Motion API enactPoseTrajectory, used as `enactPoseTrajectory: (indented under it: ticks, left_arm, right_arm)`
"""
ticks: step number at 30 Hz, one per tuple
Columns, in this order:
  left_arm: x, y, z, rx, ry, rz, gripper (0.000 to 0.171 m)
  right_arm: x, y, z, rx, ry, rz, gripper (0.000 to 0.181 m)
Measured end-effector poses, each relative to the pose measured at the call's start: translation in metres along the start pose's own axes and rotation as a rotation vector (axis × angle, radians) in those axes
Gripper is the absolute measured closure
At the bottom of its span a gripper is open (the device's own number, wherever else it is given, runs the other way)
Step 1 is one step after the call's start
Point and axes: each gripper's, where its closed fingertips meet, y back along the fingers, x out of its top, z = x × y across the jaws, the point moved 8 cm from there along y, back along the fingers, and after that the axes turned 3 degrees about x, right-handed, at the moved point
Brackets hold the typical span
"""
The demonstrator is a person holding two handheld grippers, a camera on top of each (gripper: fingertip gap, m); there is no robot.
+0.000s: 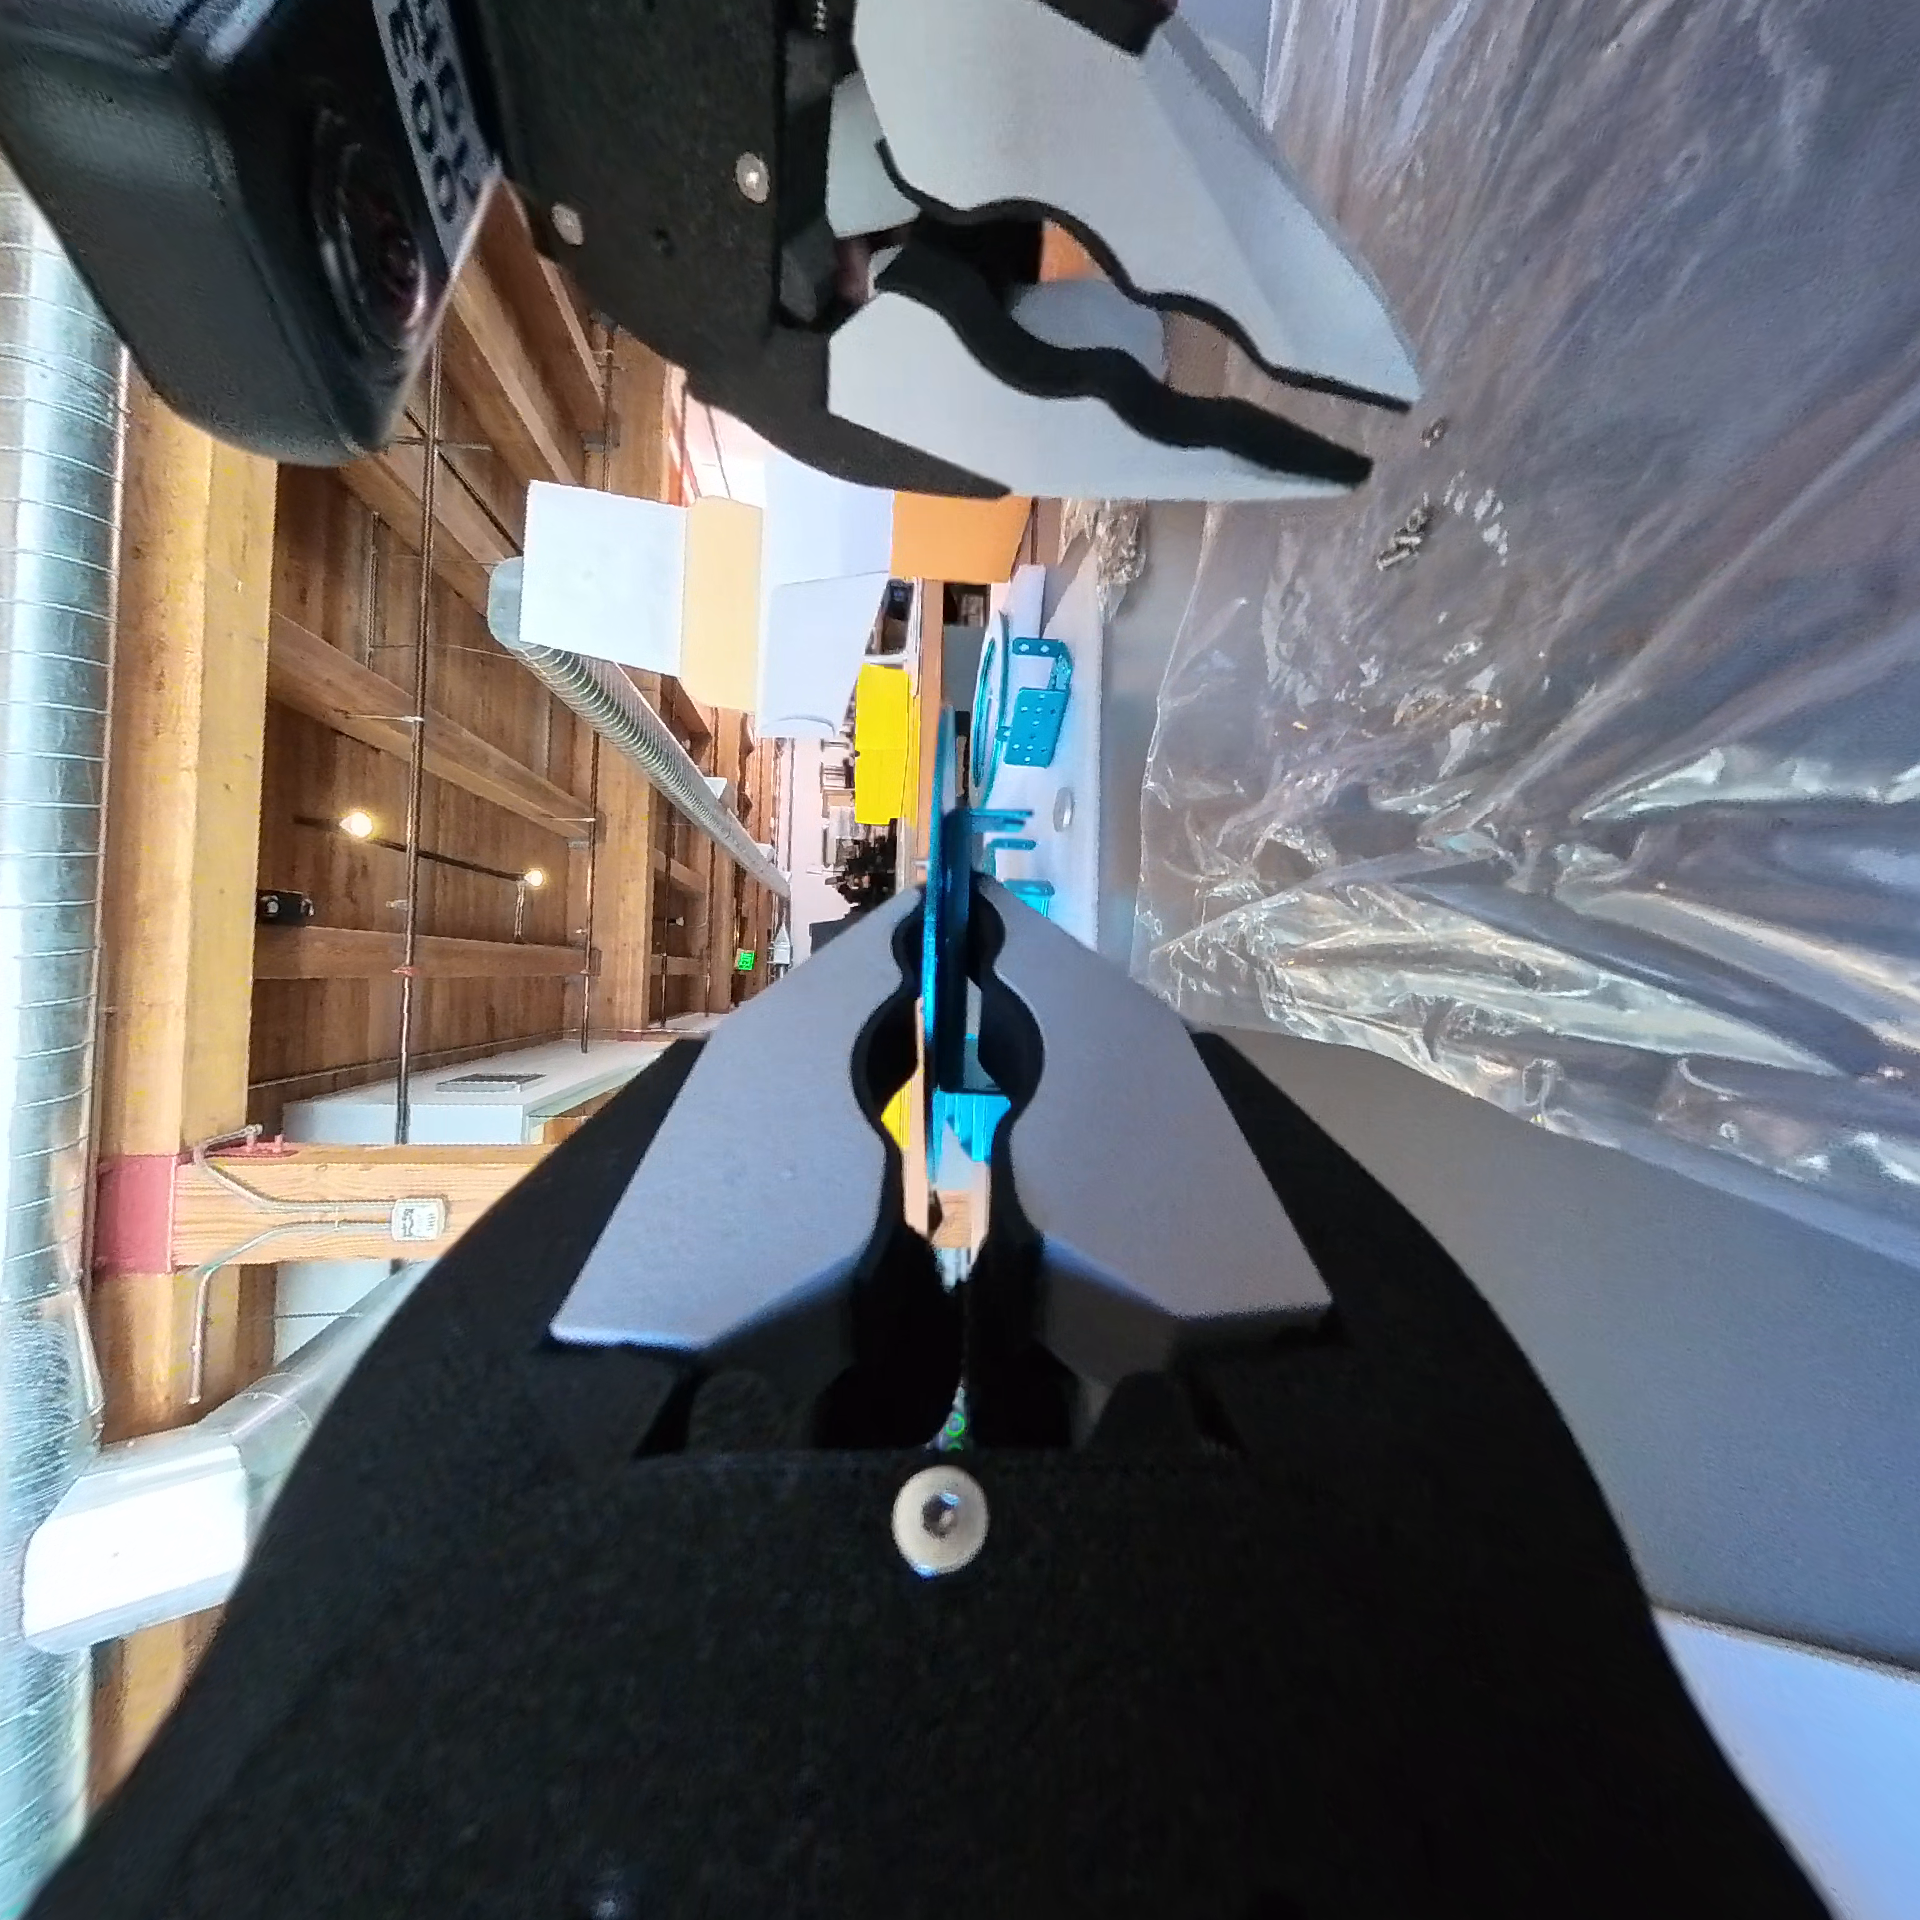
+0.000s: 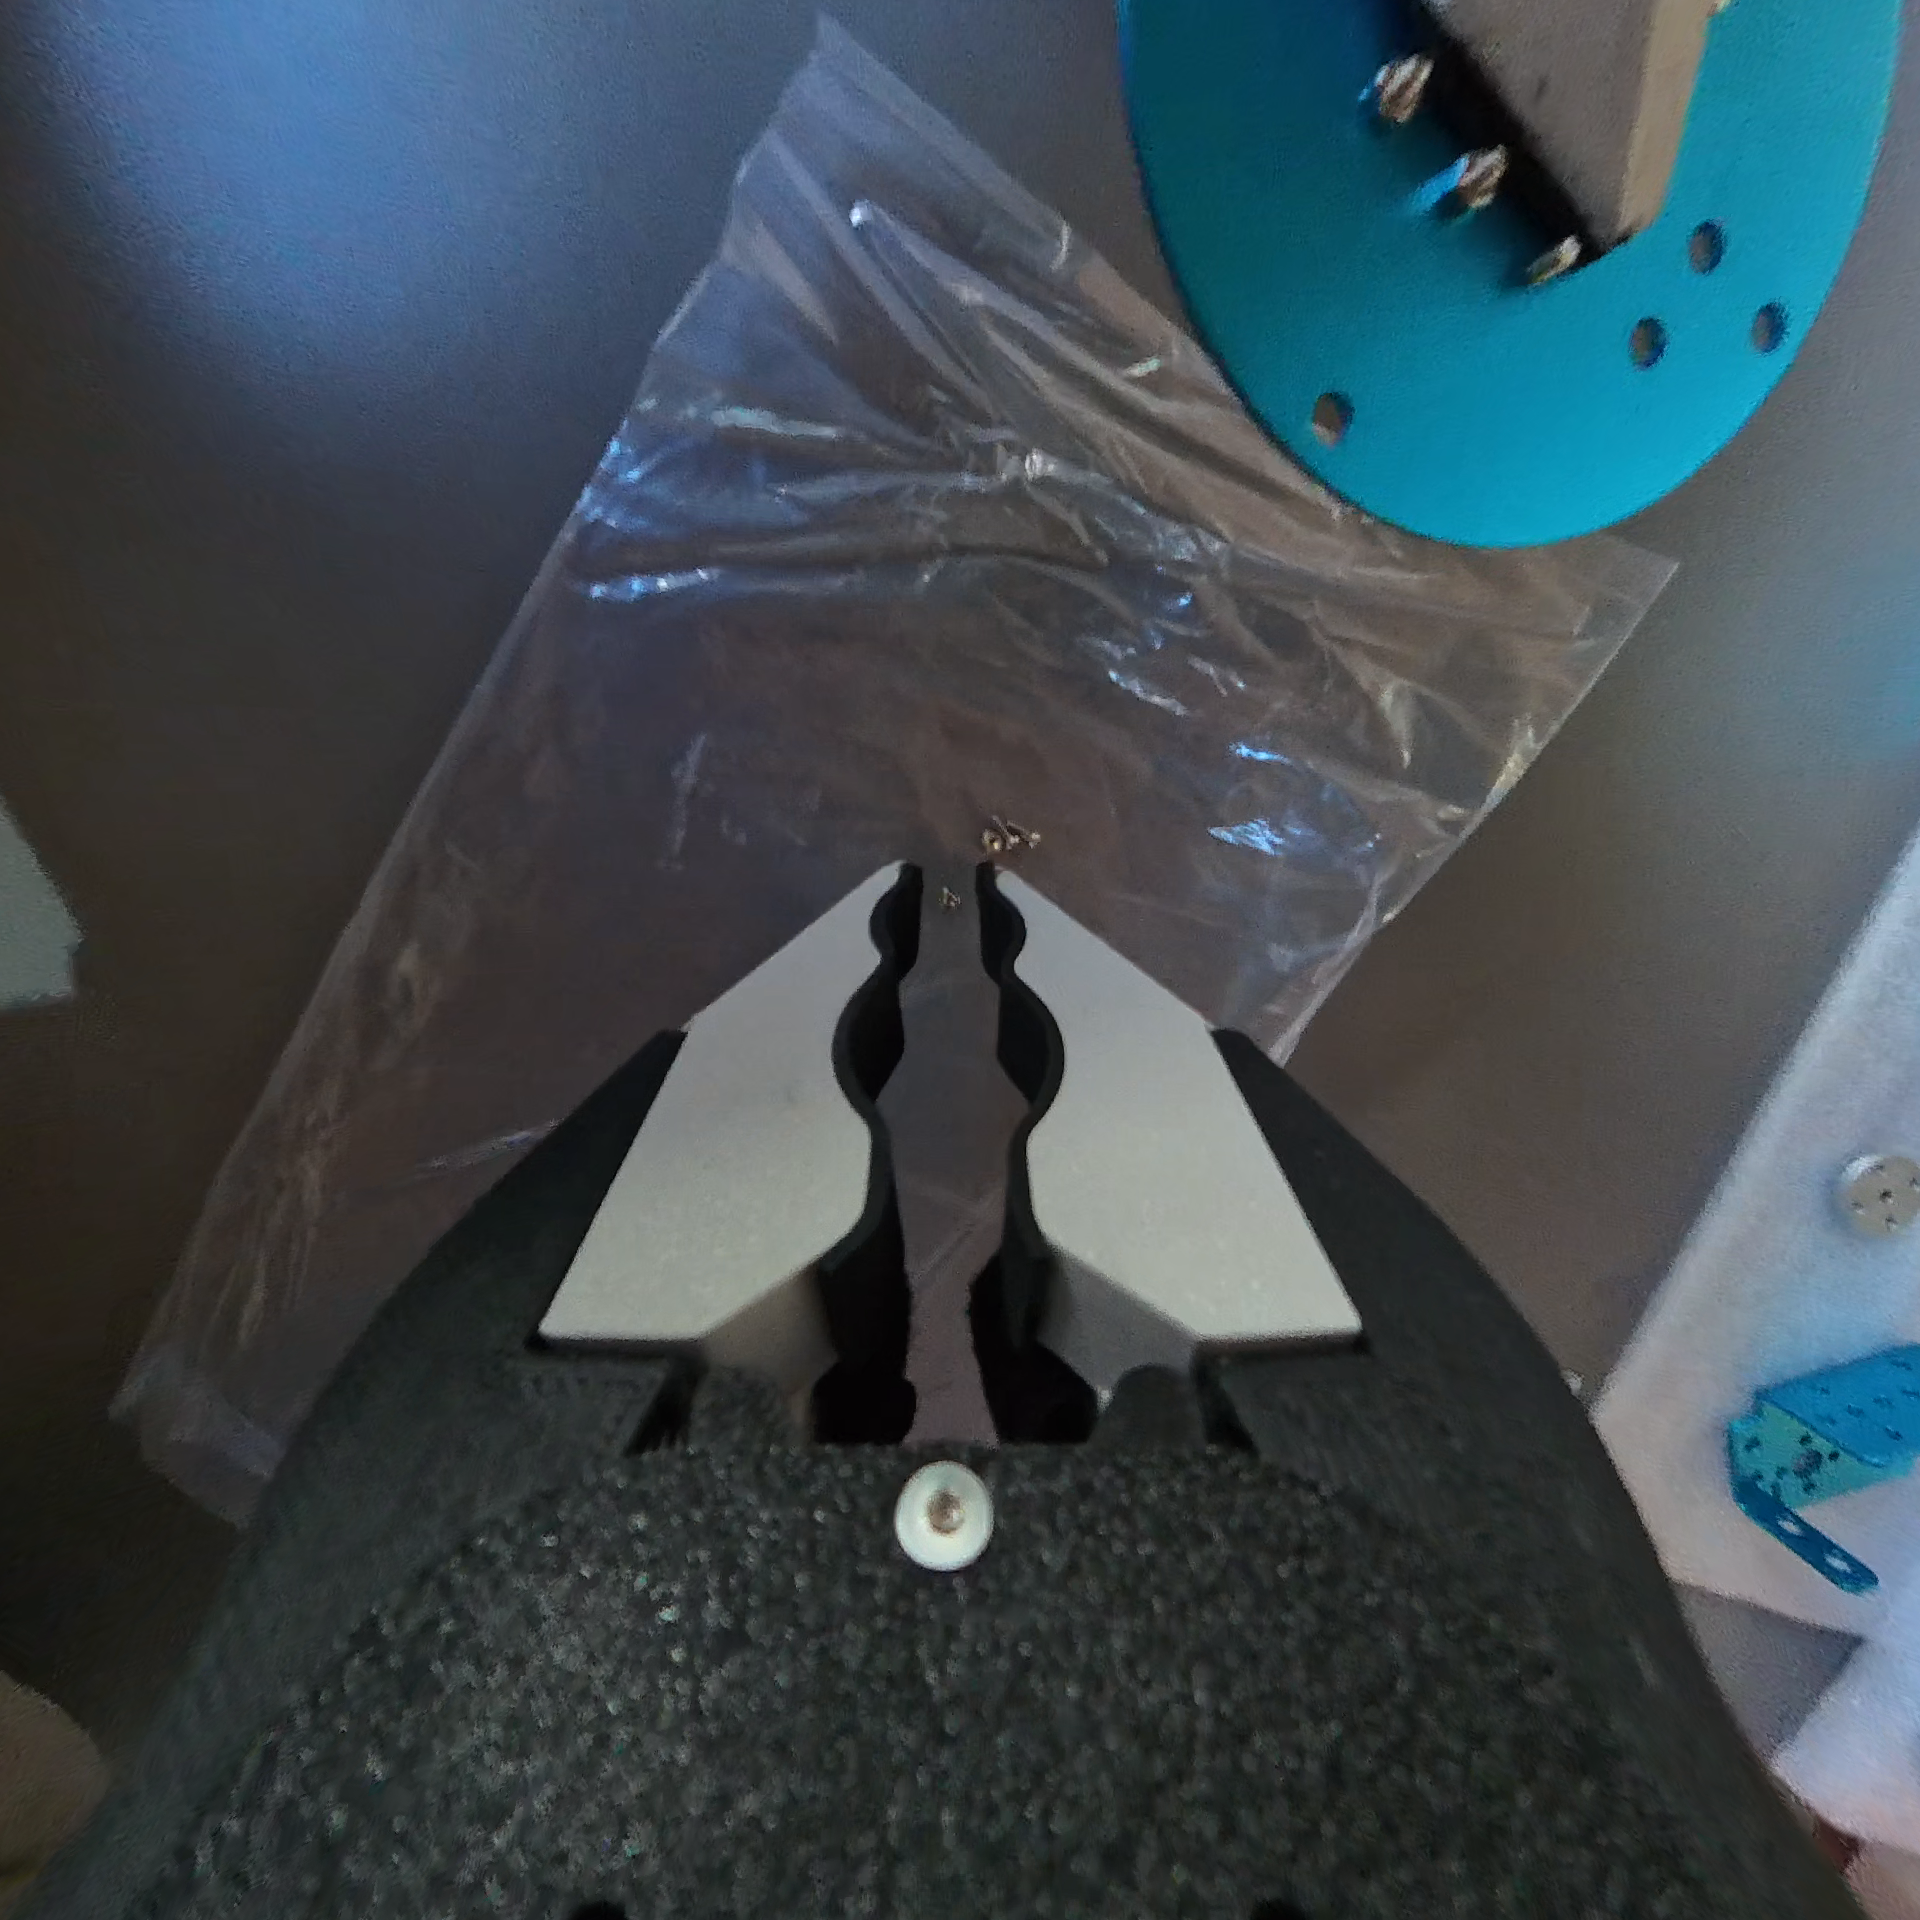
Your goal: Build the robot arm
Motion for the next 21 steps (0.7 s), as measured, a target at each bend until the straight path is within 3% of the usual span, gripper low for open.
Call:
enactPoseTrajectory:
  ticks: [21]
  left_arm:
    - [0.0017, -0.0010, 0.0069, -0.030, -0.031, 0.001, 0.170]
  right_arm:
    - [-0.0031, -0.0087, -0.0007, -0.019, 0.031, -0.031, 0.179]
